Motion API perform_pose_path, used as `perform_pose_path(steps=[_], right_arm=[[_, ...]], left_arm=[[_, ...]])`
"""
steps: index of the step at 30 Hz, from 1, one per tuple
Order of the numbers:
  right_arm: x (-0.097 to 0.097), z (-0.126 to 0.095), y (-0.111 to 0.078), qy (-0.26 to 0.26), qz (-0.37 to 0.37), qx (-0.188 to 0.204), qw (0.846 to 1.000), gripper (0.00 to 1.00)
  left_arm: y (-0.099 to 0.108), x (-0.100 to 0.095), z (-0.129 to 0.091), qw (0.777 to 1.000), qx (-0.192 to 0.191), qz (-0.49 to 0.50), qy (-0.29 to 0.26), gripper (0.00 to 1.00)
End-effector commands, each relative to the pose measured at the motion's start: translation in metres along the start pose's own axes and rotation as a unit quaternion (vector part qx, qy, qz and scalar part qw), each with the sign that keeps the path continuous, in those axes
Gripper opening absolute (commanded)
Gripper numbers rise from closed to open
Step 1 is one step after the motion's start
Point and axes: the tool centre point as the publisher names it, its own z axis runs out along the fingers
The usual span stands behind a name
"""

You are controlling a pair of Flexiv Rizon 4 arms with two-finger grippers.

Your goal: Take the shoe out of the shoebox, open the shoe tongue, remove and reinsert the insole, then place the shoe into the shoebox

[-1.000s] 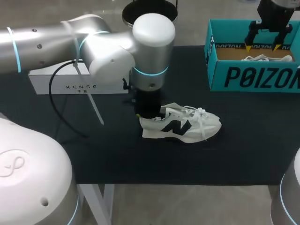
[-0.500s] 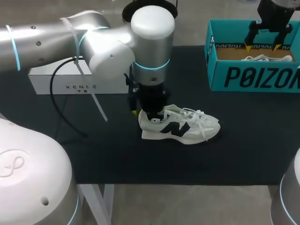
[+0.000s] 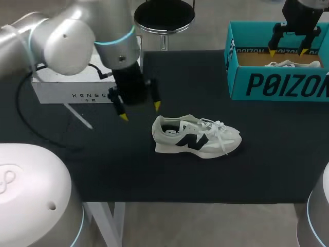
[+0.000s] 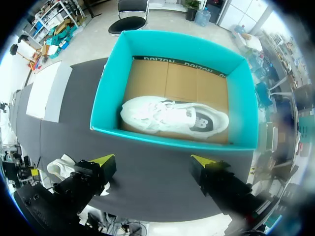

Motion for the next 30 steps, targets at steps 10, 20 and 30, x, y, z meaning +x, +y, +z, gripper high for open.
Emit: perform_pose_path(steps=[10, 20, 30], right_arm=[[0.0, 0.0, 0.0, 0.001, 0.0, 0.0, 1.0, 1.0], [0.0, 0.0, 0.0, 0.001, 0.0, 0.0, 1.0, 1.0], [0.0, 0.0, 0.0, 0.001, 0.0, 0.0, 1.0, 1.0]], left_arm=[[-0.012, 0.116, 0.018, 0.931, 0.157, -0.13, -0.302, 1.0], [-0.018, 0.126, 0.022, 0.928, 0.158, -0.143, -0.305, 1.0], [-0.013, 0.124, 0.024, 0.913, 0.186, -0.188, -0.311, 1.0]])
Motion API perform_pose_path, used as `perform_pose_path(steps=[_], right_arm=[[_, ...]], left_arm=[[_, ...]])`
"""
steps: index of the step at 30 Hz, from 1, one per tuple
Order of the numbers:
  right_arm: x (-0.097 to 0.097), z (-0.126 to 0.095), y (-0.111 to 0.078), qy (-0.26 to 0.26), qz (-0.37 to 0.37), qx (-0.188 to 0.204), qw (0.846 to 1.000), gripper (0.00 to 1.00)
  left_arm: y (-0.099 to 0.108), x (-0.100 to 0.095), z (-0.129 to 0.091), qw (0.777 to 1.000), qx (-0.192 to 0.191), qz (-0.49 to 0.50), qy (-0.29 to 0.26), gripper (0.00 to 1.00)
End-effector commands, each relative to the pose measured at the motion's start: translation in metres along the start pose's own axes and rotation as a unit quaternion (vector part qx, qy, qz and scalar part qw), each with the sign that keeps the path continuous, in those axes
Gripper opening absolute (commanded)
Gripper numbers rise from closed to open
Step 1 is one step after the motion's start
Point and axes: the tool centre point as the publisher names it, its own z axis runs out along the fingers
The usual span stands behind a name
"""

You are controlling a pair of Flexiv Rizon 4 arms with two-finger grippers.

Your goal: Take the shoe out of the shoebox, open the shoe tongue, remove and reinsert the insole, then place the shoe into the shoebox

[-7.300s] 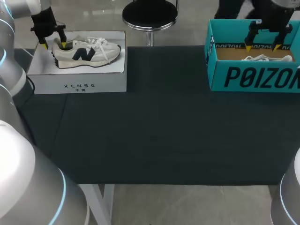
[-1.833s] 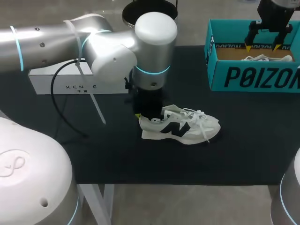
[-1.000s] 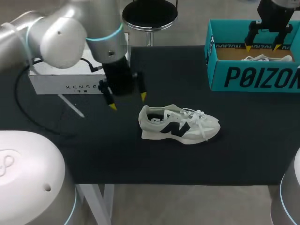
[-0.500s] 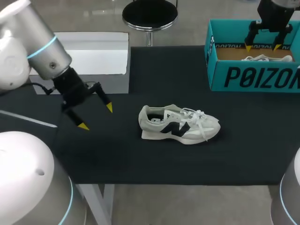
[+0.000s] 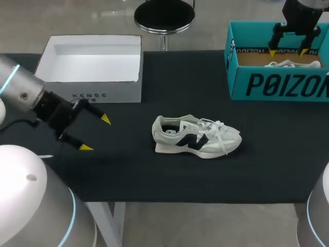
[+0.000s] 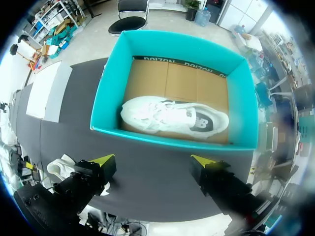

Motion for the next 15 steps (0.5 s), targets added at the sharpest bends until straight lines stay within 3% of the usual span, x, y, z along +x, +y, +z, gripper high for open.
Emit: perform_pose_path(steps=[1, 5, 8, 12, 15], right_arm=[[0.0, 0.0, 0.0, 0.001, 0.0, 0.0, 1.0, 1.0], [0.0, 0.0, 0.0, 0.001, 0.0, 0.0, 1.0, 1.0], [0.0, 0.0, 0.0, 0.001, 0.0, 0.0, 1.0, 1.0], [0.0, 0.0, 0.0, 0.001, 0.0, 0.0, 1.0, 1.0], [0.0, 0.0, 0.0, 0.001, 0.0, 0.0, 1.0, 1.0]], left_arm=[[0.009, -0.003, 0.005, 0.992, 0.033, -0.1, -0.07, 1.0], [0.025, -0.007, 0.011, 0.95, 0.133, -0.259, -0.117, 1.0], [0.029, -0.007, 0.02, 0.935, 0.157, -0.298, -0.115, 1.0], [0.03, -0.01, 0.032, 0.904, 0.218, -0.345, -0.124, 1.0], [0.029, -0.014, 0.041, 0.896, 0.235, -0.356, -0.121, 1.0]])
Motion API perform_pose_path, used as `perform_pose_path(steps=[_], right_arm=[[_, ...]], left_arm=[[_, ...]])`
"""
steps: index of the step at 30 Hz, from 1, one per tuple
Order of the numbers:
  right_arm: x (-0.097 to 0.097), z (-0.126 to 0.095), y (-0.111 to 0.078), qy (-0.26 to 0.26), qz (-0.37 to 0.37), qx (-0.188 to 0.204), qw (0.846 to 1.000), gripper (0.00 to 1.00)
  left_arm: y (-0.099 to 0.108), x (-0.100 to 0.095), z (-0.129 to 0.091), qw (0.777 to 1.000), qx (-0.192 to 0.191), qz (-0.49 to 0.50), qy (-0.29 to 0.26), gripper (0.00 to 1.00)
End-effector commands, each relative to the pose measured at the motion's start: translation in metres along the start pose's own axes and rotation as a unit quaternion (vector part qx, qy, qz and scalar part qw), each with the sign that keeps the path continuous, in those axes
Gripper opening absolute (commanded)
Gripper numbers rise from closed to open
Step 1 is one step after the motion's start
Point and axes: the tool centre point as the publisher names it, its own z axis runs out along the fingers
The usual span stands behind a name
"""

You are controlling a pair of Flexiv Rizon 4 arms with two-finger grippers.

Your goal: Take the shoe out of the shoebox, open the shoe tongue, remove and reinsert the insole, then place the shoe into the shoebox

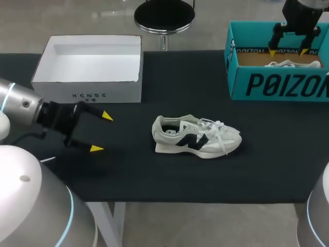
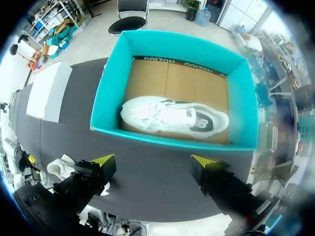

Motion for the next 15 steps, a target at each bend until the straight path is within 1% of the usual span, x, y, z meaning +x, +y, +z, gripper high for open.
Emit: perform_pose_path(steps=[1, 3, 5, 7, 8, 15], right_arm=[[0.0, 0.0, 0.0, 0.001, 0.0, 0.0, 1.0, 1.0], [0.0, 0.0, 0.0, 0.001, 0.0, 0.0, 1.0, 1.0], [0.0, 0.0, 0.0, 0.001, 0.0, 0.0, 1.0, 1.0], [0.0, 0.0, 0.0, 0.001, 0.0, 0.0, 1.0, 1.0], [0.0, 0.0, 0.0, 0.001, 0.0, 0.0, 1.0, 1.0], [0.0, 0.0, 0.0, 0.001, 0.0, 0.0, 1.0, 1.0]], left_arm=[[0.012, -0.01, 0.018, 0.967, 0.16, -0.199, -0.019, 1.0], [0.014, -0.012, 0.024, 0.969, 0.15, -0.196, -0.014, 1.0], [0.014, -0.014, 0.03, 0.964, 0.166, -0.207, -0.016, 1.0], [0.015, -0.016, 0.035, 0.966, 0.159, -0.202, -0.016, 1.0], [0.016, -0.016, 0.037, 0.963, 0.168, -0.211, -0.018, 1.0], [0.026, -0.018, 0.06, 0.959, 0.173, -0.224, -0.019, 1.0]])
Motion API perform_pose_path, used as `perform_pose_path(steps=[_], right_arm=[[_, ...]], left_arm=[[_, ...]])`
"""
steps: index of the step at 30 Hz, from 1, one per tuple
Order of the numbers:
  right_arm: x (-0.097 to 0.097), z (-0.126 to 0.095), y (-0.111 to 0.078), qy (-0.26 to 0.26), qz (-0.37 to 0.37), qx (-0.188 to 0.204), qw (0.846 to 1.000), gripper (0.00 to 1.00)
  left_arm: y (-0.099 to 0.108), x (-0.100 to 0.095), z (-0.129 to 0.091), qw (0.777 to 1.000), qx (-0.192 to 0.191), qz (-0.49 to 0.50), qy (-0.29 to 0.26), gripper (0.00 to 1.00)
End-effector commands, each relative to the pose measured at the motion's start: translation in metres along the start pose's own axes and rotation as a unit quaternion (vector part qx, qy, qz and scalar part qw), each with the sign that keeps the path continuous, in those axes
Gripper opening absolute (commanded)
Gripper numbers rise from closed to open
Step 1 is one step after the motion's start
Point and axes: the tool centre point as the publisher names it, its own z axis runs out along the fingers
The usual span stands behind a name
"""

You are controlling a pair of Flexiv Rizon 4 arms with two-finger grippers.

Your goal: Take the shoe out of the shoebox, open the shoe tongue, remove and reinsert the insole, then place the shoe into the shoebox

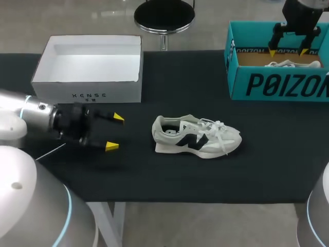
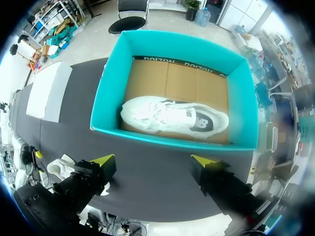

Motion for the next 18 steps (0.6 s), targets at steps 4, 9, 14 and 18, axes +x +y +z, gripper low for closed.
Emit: perform_pose_path(steps=[4, 9, 14, 18], right_arm=[[0.0, 0.0, 0.0, 0.001, 0.0, 0.0, 1.0, 1.0], [0.0, 0.0, 0.0, 0.001, 0.0, 0.0, 1.0, 1.0], [0.0, 0.0, 0.0, 0.001, 0.0, 0.0, 1.0, 1.0], [0.0, 0.0, 0.0, 0.001, 0.0, 0.0, 1.0, 1.0]], left_arm=[[0.023, -0.015, 0.026, 0.999, 0.048, -0.02, 0.004, 1.0], [0.027, -0.025, 0.041, 0.999, 0.042, -0.006, 0.006, 1.0], [0.027, -0.033, 0.055, 0.999, 0.033, 0.001, 0.009, 1.0], [0.029, -0.04, 0.069, 1.0, 0.025, 0.004, 0.013, 1.0]])
